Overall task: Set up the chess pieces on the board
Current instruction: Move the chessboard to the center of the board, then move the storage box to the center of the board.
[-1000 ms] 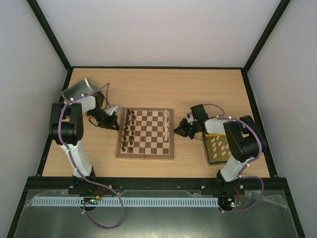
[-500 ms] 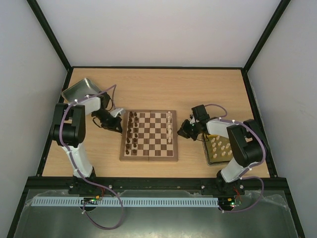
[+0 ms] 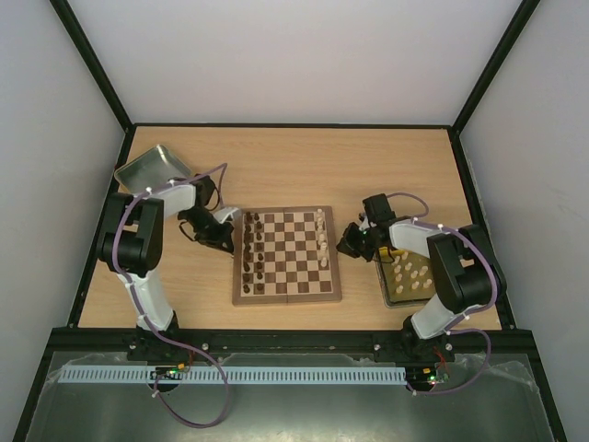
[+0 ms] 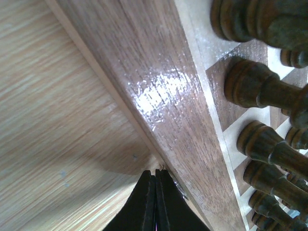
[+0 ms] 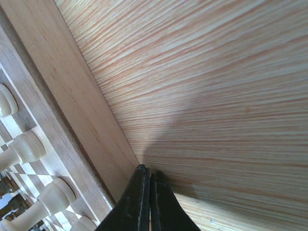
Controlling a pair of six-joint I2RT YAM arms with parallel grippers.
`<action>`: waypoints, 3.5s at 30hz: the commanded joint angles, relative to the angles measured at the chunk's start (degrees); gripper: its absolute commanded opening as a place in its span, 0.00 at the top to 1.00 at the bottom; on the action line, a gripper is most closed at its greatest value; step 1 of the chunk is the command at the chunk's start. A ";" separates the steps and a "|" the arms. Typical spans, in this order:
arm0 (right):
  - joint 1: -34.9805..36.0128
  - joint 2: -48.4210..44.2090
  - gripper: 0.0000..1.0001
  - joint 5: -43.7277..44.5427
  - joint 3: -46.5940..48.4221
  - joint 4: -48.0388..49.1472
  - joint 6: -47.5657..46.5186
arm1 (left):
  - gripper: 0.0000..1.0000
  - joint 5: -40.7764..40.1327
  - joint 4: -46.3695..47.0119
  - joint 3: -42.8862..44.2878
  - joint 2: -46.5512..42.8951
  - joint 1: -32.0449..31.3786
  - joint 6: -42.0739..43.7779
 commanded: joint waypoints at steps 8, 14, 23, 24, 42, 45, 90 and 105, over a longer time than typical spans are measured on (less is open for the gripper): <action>-0.73 0.66 0.98 2.92 0.60 -10.53 -2.91 | 0.98 4.28 1.59 -0.47 -2.48 -2.17 -1.25; -0.72 -2.01 0.98 3.26 -0.12 -12.37 -2.88 | 0.94 1.85 2.65 -0.35 -3.43 -1.95 -1.82; -0.77 -5.87 0.98 6.70 4.78 -18.59 -4.18 | 0.89 -1.33 2.04 -0.89 -5.85 -0.21 -0.87; -0.81 -6.03 0.98 7.13 5.73 -19.26 -4.16 | 0.89 -1.70 1.78 -0.99 -6.16 0.30 -0.47; -1.13 -12.41 0.89 34.09 24.54 -49.65 -8.82 | 0.85 -4.81 -1.05 -4.14 -17.13 11.47 4.56; -1.13 -16.01 0.83 35.49 21.71 -51.82 -8.56 | 0.82 -4.78 -1.27 -3.98 -19.53 11.78 4.34; -1.79 -1.39 0.78 25.98 17.69 -36.63 -10.33 | 0.81 -4.38 -1.39 -3.98 -26.56 14.60 4.17; 0.06 8.51 0.82 21.41 29.98 -35.76 -7.49 | 0.80 -3.80 -0.86 -4.31 -25.38 15.82 3.94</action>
